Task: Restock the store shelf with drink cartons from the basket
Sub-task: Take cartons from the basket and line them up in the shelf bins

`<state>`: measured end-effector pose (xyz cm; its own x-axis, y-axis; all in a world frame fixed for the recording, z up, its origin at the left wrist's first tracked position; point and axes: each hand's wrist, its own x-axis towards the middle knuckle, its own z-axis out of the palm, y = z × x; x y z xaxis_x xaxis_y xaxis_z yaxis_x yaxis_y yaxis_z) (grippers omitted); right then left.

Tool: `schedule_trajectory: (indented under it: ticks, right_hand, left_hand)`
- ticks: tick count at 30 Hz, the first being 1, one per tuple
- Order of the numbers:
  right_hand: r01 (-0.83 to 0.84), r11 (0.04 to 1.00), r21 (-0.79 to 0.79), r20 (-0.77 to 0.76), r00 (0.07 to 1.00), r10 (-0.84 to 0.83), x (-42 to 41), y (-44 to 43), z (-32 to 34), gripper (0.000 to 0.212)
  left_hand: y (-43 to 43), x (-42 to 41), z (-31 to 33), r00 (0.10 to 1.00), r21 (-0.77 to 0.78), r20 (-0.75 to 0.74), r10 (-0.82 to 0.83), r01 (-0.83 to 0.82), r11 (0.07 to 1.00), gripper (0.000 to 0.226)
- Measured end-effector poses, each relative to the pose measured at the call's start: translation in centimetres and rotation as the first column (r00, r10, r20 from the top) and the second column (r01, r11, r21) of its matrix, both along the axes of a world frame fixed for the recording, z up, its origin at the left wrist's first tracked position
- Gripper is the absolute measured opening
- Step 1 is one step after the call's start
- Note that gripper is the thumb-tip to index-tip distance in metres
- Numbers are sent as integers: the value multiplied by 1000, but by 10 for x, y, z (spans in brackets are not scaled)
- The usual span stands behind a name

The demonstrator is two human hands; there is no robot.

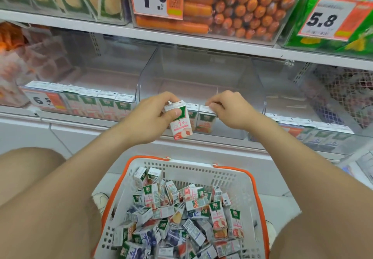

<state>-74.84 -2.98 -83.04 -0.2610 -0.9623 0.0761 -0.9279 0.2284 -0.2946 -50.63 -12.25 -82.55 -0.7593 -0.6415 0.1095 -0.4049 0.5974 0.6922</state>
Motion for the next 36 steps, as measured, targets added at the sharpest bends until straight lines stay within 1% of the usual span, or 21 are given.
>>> schedule_trajectory:
  ticks: [2, 4, 7, 9, 10, 11, 12, 13, 14, 17, 18, 20, 22, 23, 25, 26, 27, 29, 31, 34, 36]
  right_hand:
    - [13, 998, 55, 27, 1000, -15, -3, -2, -2, 34]
    - [38, 998, 53, 46, 998, -40, -3, -4, -6, 36]
    - [71, 997, -30, 10, 997, -71, 14, -1, -7, 36]
    - [61, 984, -169, 12, 998, -60, 33, 3, -3, 30]
    - [47, 968, -247, 63, 998, -32, 47, 5, 1, 30]
    - [32, 954, -299, 164, 986, 18, 63, 8, 6, 34]
    - [7, 945, -326, 310, 946, 100, 80, 11, 10, 38]
    - [-31, 942, -333, 445, 876, 186, 97, 13, 14, 41]
    - [-73, 937, -341, 506, 826, 248, 110, 13, 16, 46]
    - [-140, 913, -383, 470, 821, 323, 136, 1, 23, 47]
    - [-127, 912, -390, 470, 824, 316, 143, -7, 26, 42]
    - [-46, 914, -403, 519, 811, 270, 154, -27, 30, 29]
    - [85, 912, -402, 620, 758, 203, 169, -49, 32, 22]
    - [141, 913, -384, 681, 711, 177, 178, -62, 33, 20]
    - [197, 923, -329, 779, 610, 147, 198, -91, 36, 18]
    - [202, 925, -322, 804, 574, 154, 208, -108, 36, 18]
    - [200, 920, -336, 806, 567, 170, 218, -125, 35, 18]
    - [157, 901, -404, 728, 651, 213, 236, -157, 31, 18]
    - [93, 889, -448, 630, 738, 240, 251, -189, 27, 19]
    - [13, 899, -438, 552, 793, 258, 266, -240, 21, 19]
    - [-76, 920, -384, 476, 838, 267, 274, -274, 14, 19]
  left_hand:
    - [-1, 3, 1, 1000, -9, -15, 20, -20, 1000, 22]
    - [-3, 7, 1, 999, 36, -38, 14, -12, 999, 24]
    - [-6, 14, 4, 995, 139, -99, -8, 22, 990, 25]
    - [-8, 19, 7, 990, 182, -138, 18, 8, 983, 23]
    - [-9, 22, 8, 986, 192, -163, 41, -9, 981, 23]
    - [-11, 26, 9, 979, 203, -191, 68, -29, 979, 24]
    - [-12, 31, 12, 971, 221, -219, 91, -41, 974, 27]
    - [-13, 36, 15, 964, 242, -244, 101, -40, 969, 30]
    - [-14, 42, 19, 957, 265, -273, 101, -26, 964, 32]
    - [-18, 61, 35, 938, 346, -330, 108, 14, 938, 32]
    - [-23, 67, 39, 932, 352, -343, 121, 8, 936, 30]
    - [-39, 82, 43, 908, 312, -367, 200, -82, 947, 25]
    - [-66, 99, 40, 894, 170, -315, 319, -277, 946, 25]
    - [-80, 109, 36, 893, 45, -236, 384, -385, 922, 25]
    - [-107, 129, 20, 859, -194, -11, 512, -505, 841, 34]
    - [-119, 140, 11, 815, -245, 85, 573, -540, 805, 43]
    - [-129, 151, 2, 770, -257, 156, 618, -573, 778, 51]
    - [-145, 168, -10, 706, -234, 234, 668, -626, 744, 63]
    - [-159, 180, -19, 679, -225, 237, 695, -657, 719, 67]
    - [-173, 188, -28, 662, -268, 260, 703, -650, 711, 77]
    - [-177, 188, -35, 642, -329, 299, 706, -624, 708, 79]
